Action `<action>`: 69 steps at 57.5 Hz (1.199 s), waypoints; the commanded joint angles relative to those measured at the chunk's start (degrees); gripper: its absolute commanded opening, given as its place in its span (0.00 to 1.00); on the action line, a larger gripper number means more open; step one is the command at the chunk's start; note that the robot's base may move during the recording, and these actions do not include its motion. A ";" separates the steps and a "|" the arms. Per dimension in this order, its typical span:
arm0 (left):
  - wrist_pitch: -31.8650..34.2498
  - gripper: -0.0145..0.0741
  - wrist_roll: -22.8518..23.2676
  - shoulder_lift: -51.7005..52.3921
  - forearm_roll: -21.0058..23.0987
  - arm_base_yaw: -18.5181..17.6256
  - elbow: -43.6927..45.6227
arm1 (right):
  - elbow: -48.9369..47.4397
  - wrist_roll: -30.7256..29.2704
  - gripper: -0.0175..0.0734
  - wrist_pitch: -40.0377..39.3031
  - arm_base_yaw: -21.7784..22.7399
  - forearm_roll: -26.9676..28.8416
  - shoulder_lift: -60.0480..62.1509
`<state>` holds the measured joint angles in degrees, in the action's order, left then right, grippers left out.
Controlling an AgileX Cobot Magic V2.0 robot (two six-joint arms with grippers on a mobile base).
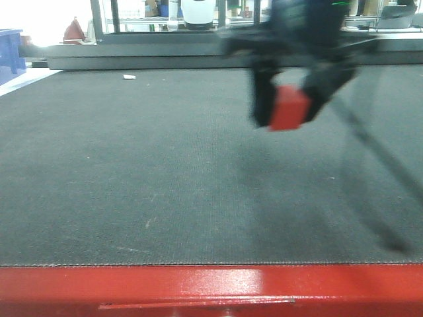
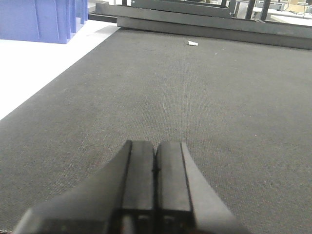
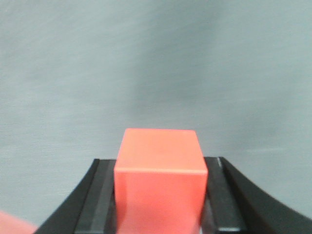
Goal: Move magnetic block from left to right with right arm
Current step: 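Close the right gripper on the red cube and lift it, then hold the red cube raised in the right gripper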
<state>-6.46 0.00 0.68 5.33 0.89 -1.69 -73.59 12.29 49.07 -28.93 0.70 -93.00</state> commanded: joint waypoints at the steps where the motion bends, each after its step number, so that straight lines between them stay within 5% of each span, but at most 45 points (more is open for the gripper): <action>1: 4.98 0.02 0.00 0.71 0.51 0.03 -0.45 | 6.05 -4.64 0.43 -10.89 4.66 -0.12 9.13; 18: 4.98 0.02 0.00 0.71 0.51 0.03 -0.45 | 25.81 -6.55 0.43 -30.60 21.92 0.70 26.36; 30: 4.98 0.02 0.00 0.71 0.51 0.03 -0.45 | 33.77 -7.01 0.43 -39.08 29.48 -1.11 38.13; 47: 4.98 0.02 0.00 0.71 0.51 0.03 -0.45 | 48.02 -7.48 0.43 -57.51 30.09 -6.78 56.08; 69: 4.98 0.02 0.00 0.71 0.51 0.03 -0.45 | 51.70 -7.48 0.43 -45.47 30.09 -8.22 76.16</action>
<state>-6.46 0.00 0.68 5.33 0.89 -1.69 -20.30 5.44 5.11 0.82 -6.85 -18.79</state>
